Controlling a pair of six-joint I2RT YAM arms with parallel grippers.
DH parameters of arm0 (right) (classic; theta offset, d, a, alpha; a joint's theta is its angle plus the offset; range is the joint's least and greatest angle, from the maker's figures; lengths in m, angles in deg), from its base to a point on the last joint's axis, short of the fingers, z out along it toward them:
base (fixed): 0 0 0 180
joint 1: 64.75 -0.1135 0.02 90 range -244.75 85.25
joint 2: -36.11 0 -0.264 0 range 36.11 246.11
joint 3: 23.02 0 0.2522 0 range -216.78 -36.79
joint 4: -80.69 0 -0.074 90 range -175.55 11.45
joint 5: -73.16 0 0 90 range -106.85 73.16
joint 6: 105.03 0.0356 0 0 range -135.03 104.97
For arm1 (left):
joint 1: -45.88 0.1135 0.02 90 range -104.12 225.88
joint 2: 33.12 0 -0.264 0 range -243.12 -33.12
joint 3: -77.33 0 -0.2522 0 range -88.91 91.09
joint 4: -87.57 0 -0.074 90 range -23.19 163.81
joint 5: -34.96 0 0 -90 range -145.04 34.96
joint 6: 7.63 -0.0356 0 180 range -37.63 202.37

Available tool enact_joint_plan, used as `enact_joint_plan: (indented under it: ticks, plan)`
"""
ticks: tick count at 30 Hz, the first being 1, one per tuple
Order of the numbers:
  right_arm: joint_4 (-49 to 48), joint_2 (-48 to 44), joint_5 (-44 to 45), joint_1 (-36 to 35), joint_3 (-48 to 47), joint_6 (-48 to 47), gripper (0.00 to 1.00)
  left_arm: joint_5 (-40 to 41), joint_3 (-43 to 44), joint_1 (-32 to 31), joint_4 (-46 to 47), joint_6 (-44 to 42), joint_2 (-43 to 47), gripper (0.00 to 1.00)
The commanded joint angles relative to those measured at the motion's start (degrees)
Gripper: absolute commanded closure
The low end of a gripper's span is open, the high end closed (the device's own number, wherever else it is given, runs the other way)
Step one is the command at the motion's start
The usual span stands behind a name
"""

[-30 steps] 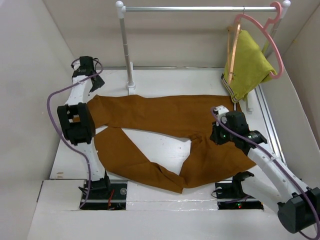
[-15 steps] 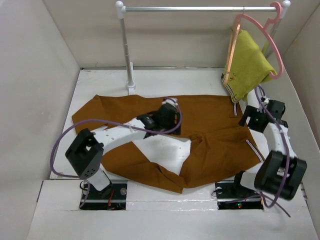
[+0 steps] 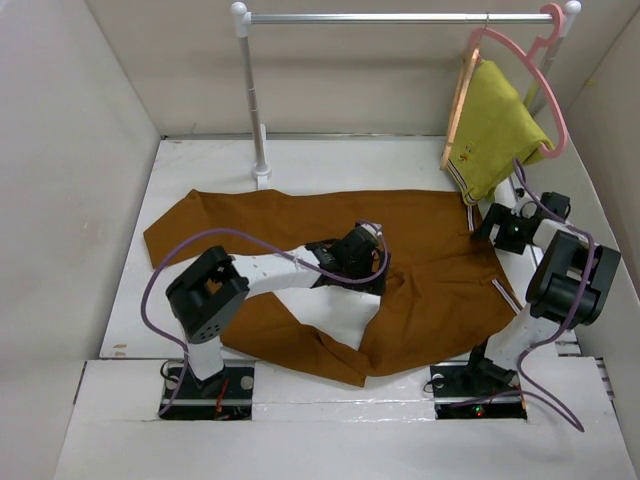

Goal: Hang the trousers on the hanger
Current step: Flatten out the trousers at the center of the board.

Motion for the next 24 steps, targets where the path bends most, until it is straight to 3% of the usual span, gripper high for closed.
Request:
enact_joint_plan:
  ticks: [1, 4, 7, 8, 10, 11, 13, 18, 20, 24]
  plan:
    - [-3.28, 2.31, -6.98, -1.64, 0.80, -0.33, 0.13, -3.34, 2.18, -0.09, 1.93, 0.67, -2.64, 0.19]
    - [-6.98, 1.79, -11.21, -2.86, 4.93, 1.60, 0.19, -0.28, 0.87, -0.09, 1.40, 0.59, -2.04, 0.24]
    - [-11.10, -1.46, -12.27, -3.49, 9.57, 3.71, 0.36, 1.05, -1.15, -0.09, 1.57, 0.24, -0.37, 0.26]
    - [-11.82, -2.34, -11.75, -3.49, 10.56, 5.02, 0.54, 1.23, -1.69, 0.60, 1.66, 0.06, -0.19, 0.26]
    - [-14.53, -4.62, -11.48, -3.49, 13.36, 5.65, 0.72, 1.32, -3.17, 0.61, 1.66, -0.03, 0.16, 0.28]
    - [-15.68, -5.59, -11.74, -3.49, 14.42, 8.69, 0.89, 1.32, -3.53, 0.61, 2.01, 0.06, -0.01, 0.28]
    - [-16.75, -9.00, -11.22, -3.49, 16.88, 10.39, 1.00, 0.80, -4.24, 0.61, 2.19, 0.15, -0.10, 0.28]
    - [-12.54, -23.59, -2.62, 1.41, 20.14, 13.47, 1.00, -0.79, -4.68, 0.61, 2.46, -0.12, 0.95, 0.28]
    - [-6.15, -30.60, 2.72, 4.93, 19.28, 13.56, 1.00, -0.53, -4.50, 0.61, 2.19, -0.64, 2.53, 0.28]
    - [0.72, -31.71, 9.69, 9.34, 12.27, 12.42, 1.00, -0.09, -4.07, 0.61, 1.58, -1.17, 4.38, 0.28]
